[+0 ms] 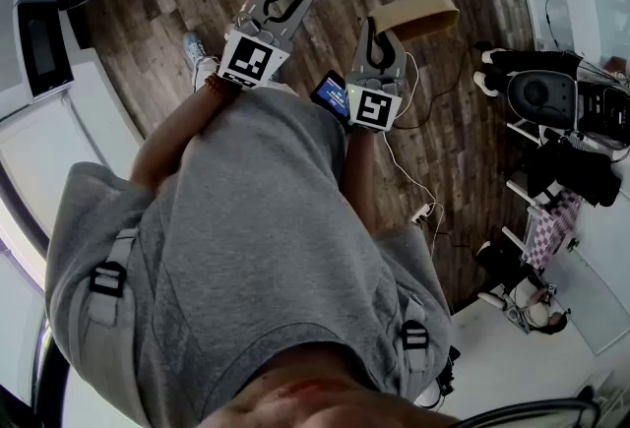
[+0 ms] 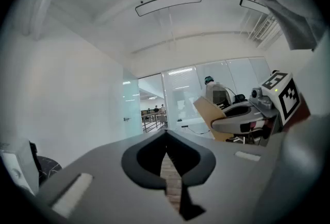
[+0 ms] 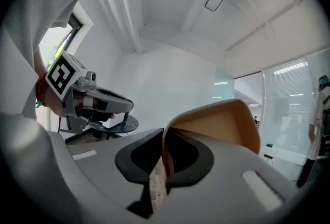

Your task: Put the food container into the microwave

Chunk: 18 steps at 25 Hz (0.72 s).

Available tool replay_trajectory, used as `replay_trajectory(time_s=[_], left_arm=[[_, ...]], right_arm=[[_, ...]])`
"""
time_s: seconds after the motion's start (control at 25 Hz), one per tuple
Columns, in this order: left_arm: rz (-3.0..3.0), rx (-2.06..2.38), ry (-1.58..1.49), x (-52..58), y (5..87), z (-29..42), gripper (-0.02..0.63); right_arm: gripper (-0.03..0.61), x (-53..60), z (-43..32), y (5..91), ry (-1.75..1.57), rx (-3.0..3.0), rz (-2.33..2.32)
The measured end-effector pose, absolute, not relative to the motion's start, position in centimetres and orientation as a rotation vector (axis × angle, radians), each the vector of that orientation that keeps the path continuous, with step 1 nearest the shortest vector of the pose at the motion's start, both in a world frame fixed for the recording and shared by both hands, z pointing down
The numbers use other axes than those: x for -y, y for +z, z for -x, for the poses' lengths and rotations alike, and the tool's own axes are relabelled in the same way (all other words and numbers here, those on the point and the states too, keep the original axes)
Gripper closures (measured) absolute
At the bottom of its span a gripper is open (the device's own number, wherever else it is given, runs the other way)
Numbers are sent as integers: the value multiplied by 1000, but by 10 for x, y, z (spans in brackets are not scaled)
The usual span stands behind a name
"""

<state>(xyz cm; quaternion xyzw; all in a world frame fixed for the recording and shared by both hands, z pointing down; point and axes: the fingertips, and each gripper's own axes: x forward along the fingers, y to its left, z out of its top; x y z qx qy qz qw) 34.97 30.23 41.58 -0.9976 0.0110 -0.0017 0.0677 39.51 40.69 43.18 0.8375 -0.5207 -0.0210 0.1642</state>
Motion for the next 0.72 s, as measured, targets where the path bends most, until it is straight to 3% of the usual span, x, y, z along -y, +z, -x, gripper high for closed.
replay_trajectory(time_s=[0.72], left_arm=[[2984,-363,-35,-249,416,-275,612]], right_arm=[[535,-329,-354,429,-90,1783,-2248]])
